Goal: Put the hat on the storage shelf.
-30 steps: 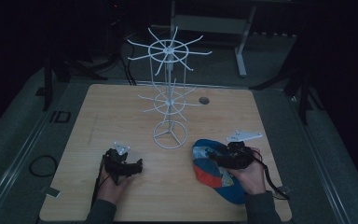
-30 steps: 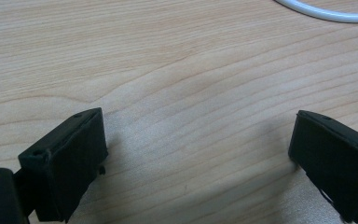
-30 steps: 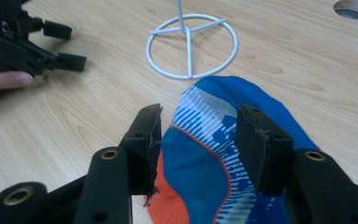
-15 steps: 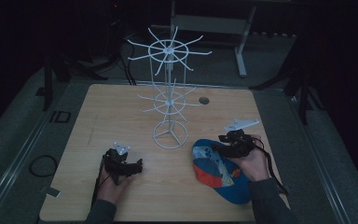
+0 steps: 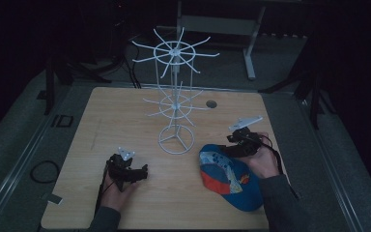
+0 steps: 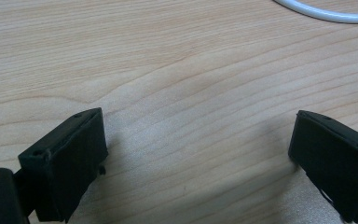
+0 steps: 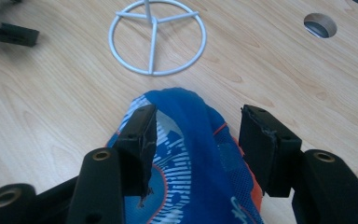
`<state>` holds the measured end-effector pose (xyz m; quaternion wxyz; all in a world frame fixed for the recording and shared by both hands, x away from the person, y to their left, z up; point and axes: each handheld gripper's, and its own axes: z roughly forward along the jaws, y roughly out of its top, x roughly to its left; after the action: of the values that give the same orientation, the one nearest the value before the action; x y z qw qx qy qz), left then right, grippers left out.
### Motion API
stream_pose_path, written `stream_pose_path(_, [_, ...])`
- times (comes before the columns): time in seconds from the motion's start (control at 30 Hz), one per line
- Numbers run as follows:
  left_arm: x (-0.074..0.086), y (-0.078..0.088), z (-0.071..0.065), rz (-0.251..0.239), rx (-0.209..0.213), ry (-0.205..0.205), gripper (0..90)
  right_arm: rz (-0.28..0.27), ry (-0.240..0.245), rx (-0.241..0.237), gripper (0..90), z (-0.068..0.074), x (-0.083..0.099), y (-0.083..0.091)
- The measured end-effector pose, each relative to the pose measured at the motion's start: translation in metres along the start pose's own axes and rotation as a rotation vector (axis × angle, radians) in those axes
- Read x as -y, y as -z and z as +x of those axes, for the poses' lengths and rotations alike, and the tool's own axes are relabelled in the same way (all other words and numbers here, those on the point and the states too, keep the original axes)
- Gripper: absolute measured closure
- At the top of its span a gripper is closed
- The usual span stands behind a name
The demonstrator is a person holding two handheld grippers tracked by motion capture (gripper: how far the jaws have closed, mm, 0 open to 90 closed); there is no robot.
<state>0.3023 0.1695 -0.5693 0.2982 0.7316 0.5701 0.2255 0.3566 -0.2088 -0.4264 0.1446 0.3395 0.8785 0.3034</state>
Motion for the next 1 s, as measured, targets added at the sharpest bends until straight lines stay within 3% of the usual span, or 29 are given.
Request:
stream_pose_path(0.53, [0.000, 0.000, 0.000, 0.000, 0.000, -0.001, 4.5, 0.081, 0.004, -0.024, 45.6, -0.009, 0.004, -0.027])
stream_pose_path(1.0, [0.000, 0.000, 0.000, 0.002, 0.000, -0.002, 4.5, 0.168, 0.030, -0.065, 38.8, -0.010, 0.005, -0.046])
